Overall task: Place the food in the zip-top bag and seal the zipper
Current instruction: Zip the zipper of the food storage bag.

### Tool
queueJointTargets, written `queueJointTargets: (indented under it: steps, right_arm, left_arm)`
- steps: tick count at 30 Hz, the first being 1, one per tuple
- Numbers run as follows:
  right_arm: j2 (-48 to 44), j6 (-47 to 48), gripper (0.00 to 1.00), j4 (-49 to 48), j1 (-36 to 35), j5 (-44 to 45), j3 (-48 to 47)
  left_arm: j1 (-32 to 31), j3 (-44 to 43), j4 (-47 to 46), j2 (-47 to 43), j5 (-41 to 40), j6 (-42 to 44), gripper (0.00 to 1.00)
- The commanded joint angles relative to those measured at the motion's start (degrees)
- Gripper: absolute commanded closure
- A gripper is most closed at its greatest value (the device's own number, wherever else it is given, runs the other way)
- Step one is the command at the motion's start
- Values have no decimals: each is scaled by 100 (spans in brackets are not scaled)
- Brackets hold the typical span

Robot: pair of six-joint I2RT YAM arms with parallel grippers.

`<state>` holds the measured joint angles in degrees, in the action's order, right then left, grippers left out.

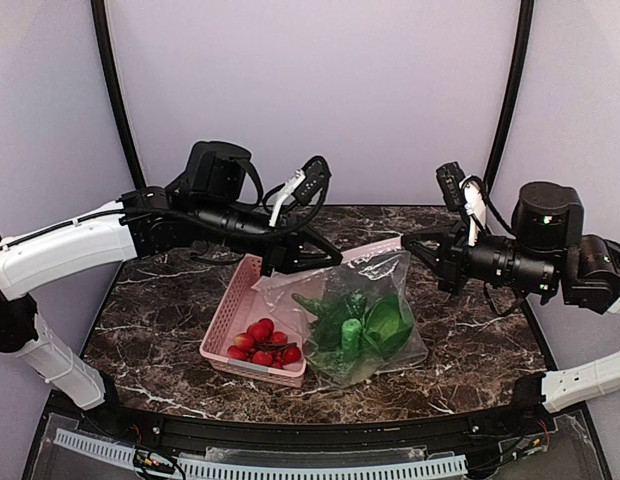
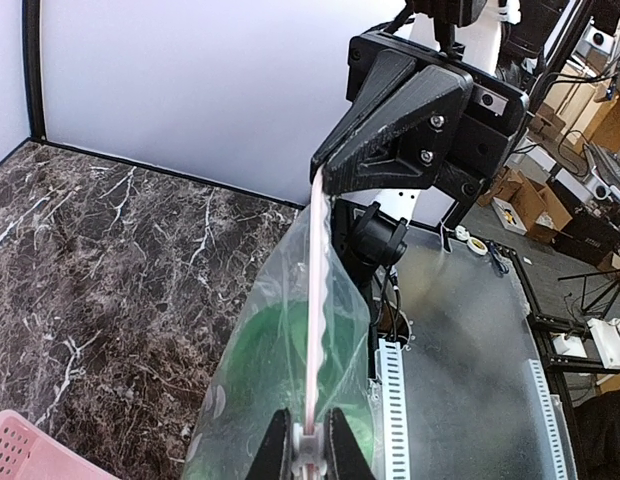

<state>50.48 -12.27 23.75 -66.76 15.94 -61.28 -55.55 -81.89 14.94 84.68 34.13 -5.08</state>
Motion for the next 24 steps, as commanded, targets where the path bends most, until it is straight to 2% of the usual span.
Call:
queueJointTargets:
  steps: [1,24]
  right_arm:
    - [-241,46,100,140,115,1074,-281]
    - [-354,-92,100,507,120,1692,-374]
  left_arm:
    - [241,234,712,-406,187,106,99]
    - [1003,1079,1058,-804,444,383,99]
